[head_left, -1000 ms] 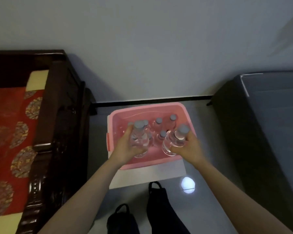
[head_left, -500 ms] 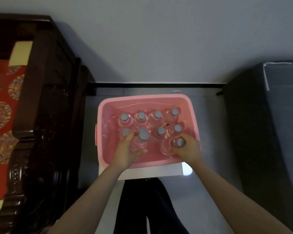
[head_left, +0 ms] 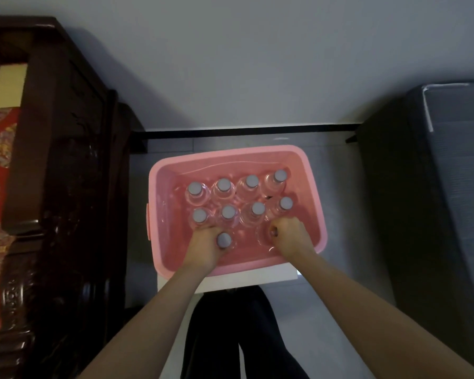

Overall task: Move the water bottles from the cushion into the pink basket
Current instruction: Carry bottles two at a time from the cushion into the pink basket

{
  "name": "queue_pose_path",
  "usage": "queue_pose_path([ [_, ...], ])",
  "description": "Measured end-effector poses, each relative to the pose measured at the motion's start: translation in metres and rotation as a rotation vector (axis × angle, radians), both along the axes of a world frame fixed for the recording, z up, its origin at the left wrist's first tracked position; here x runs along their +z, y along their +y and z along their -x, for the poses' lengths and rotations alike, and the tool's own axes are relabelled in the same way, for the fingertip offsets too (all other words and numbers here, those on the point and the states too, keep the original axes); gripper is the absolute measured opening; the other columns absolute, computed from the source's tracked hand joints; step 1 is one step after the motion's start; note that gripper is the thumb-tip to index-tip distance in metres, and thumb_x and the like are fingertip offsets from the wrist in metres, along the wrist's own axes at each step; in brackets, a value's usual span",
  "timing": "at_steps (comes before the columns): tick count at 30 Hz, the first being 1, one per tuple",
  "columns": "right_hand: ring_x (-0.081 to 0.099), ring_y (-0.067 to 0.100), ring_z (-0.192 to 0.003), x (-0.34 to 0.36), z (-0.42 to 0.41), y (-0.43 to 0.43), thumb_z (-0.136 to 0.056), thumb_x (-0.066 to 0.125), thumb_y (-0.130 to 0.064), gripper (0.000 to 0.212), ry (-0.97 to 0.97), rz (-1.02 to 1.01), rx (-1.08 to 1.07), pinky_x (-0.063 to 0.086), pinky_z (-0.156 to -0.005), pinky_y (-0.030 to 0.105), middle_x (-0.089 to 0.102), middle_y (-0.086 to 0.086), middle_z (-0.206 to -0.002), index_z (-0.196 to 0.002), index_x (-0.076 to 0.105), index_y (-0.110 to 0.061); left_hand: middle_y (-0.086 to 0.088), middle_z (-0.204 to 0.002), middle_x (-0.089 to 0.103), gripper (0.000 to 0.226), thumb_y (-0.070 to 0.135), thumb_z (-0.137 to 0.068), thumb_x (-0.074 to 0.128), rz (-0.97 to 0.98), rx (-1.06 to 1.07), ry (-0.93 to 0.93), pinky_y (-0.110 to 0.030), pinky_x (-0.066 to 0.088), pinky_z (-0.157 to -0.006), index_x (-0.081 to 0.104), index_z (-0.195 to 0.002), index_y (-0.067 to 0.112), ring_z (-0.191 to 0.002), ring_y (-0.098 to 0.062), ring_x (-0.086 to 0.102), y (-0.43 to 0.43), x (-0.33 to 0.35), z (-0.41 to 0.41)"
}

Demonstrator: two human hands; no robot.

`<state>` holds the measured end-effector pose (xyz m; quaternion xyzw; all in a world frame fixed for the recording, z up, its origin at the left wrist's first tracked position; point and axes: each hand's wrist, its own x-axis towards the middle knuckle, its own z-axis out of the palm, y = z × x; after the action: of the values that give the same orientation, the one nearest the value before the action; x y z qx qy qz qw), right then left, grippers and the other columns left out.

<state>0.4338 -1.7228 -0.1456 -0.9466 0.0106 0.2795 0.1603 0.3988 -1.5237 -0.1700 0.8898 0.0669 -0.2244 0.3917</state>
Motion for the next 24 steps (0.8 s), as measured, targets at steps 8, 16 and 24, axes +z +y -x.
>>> queue_pose_path([
  [8,0.062,0.032,-0.080,-0.005,-0.005,-0.008,-0.079,0.058,-0.012,0.018,-0.019,0.031,0.086,0.044,-0.060,0.032,0.065,0.006,-0.086,-0.094,0.066,-0.016,-0.009,-0.097,0.070,0.026,0.006,-0.068,0.076,0.023,-0.072,0.054,-0.029,0.048,-0.081,0.072,-0.094,0.007,-0.088,-0.021,0.062,0.000,-0.008,-0.008],
  [16,0.063,0.030,-0.083,-0.008,-0.007,-0.024,-0.075,0.065,-0.028,0.027,-0.071,0.026,0.133,0.048,-0.062,0.032,0.066,0.004,-0.094,-0.102,0.066,-0.026,-0.010,-0.096,0.069,0.019,0.006,-0.081,0.058,-0.180,-0.203,0.121,-0.026,0.043,-0.071,0.066,-0.098,0.009,-0.093,-0.027,0.064,-0.002,0.001,-0.011],
  [24,0.062,0.034,-0.082,-0.009,-0.007,-0.034,-0.074,0.069,-0.023,0.033,-0.082,-0.031,0.120,0.043,-0.063,0.031,0.063,0.011,-0.091,-0.107,0.066,-0.020,-0.015,-0.102,0.068,0.032,-0.005,-0.078,0.052,-0.299,-0.380,0.115,-0.034,0.051,-0.079,0.068,-0.101,0.010,-0.095,-0.033,0.065,-0.031,0.000,-0.020],
])
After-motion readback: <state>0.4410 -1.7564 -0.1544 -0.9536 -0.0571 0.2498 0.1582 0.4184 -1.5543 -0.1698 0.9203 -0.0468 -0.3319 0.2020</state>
